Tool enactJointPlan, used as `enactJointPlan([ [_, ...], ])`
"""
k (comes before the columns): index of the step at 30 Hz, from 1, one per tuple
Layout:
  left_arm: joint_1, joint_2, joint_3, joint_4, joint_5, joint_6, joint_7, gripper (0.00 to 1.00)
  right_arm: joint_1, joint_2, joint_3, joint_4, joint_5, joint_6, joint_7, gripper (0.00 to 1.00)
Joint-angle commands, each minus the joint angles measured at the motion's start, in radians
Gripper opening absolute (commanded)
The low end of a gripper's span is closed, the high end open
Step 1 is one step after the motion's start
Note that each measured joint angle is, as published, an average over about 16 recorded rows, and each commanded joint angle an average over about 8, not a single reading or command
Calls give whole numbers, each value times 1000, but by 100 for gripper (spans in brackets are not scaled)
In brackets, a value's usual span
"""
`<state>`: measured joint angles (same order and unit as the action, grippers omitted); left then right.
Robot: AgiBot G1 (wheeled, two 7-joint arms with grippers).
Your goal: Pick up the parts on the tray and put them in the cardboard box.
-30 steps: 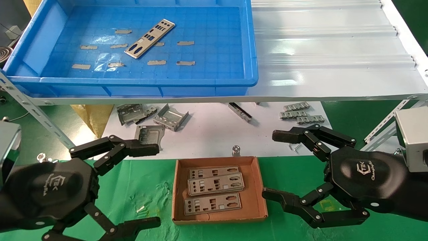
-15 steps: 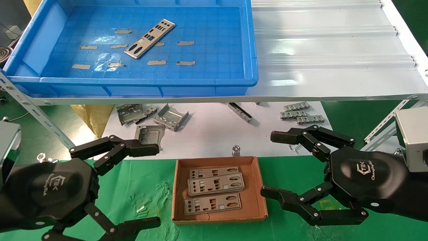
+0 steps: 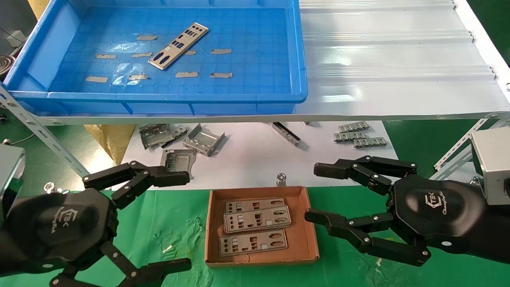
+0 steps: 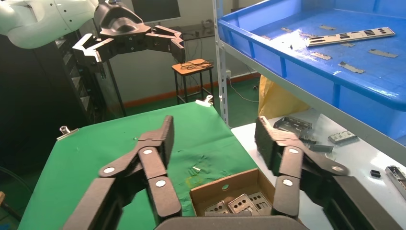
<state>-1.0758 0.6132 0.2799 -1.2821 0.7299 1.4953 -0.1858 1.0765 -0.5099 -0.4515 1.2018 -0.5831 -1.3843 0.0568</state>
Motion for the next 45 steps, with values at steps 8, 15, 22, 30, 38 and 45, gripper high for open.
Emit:
enactJointPlan([
  [8, -63, 24, 7, 3, 27, -11, 0, 100, 0, 0, 0, 0, 0, 0, 0, 0],
  [15, -318, 113, 69, 137, 200, -64, -30, 100, 0, 0, 0, 0, 0, 0, 0, 0],
  [22, -626, 277, 168, 473, 451, -189, -37, 100, 0, 0, 0, 0, 0, 0, 0, 0],
  [30, -852, 515, 268, 923, 688, -489, 13, 100, 0, 0, 0, 0, 0, 0, 0, 0],
  [38, -903, 651, 285, 1147, 729, -646, 39, 100, 0, 0, 0, 0, 0, 0, 0, 0],
  [45, -917, 683, 277, 1222, 719, -699, 52, 77, 0, 0, 0, 0, 0, 0, 0, 0],
])
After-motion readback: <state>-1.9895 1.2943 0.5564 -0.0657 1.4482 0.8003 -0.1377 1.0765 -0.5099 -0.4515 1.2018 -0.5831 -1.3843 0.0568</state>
